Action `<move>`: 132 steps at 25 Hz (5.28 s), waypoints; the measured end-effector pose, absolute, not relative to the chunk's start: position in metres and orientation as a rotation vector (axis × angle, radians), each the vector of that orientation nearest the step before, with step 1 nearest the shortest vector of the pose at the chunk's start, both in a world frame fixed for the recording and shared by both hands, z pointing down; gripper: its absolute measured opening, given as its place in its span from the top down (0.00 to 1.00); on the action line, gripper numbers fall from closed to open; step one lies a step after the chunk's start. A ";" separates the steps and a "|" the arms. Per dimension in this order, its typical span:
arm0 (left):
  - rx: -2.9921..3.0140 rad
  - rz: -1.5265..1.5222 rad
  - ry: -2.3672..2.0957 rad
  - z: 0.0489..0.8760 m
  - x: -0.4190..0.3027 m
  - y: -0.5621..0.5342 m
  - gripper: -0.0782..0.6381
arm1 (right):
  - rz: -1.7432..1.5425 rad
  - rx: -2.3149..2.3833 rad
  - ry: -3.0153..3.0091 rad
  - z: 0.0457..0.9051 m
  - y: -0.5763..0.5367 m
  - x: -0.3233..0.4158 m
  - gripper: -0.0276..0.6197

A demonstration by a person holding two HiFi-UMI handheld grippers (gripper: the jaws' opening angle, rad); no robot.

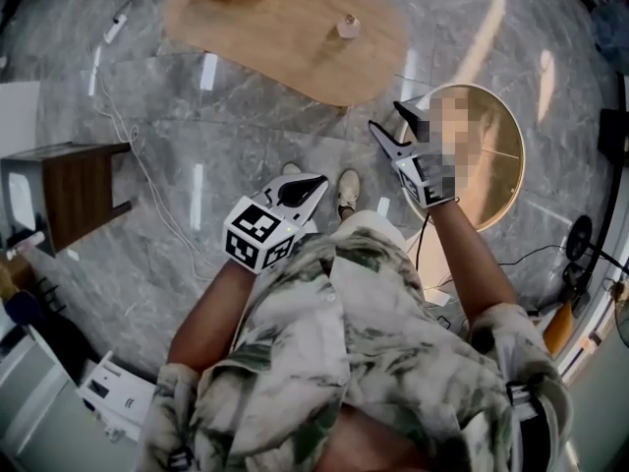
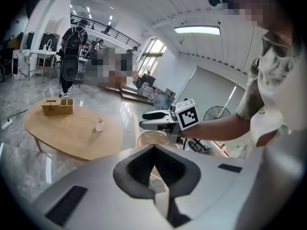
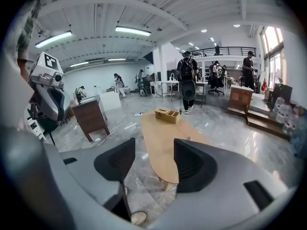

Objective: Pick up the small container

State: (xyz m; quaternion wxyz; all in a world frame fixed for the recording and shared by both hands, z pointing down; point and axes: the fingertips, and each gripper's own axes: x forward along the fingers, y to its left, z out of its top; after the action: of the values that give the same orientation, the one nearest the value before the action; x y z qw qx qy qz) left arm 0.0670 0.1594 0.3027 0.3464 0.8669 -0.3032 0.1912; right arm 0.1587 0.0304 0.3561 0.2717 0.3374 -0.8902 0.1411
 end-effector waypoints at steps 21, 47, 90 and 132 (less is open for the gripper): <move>2.259 0.547 -0.644 0.354 -0.016 0.060 0.86 | 0.402 1.109 -2.283 0.451 -0.113 0.106 0.56; 2.106 0.599 -0.609 0.463 0.028 -0.051 0.86 | 0.480 1.078 -2.232 0.631 -0.268 0.116 0.56; 1.993 0.584 -0.628 0.517 0.014 -0.067 0.86 | 0.375 1.204 -2.218 0.698 -0.329 0.095 0.66; 2.005 0.515 -0.669 0.504 0.007 -0.069 0.86 | 0.367 1.081 -2.313 0.633 -0.332 0.063 0.73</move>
State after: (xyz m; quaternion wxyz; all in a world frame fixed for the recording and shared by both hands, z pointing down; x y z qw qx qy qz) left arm 0.0072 -0.0689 0.5040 0.4642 0.8163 -0.2724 0.2098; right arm 0.0629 -0.3323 0.6330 0.2773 0.4026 -0.8616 0.1367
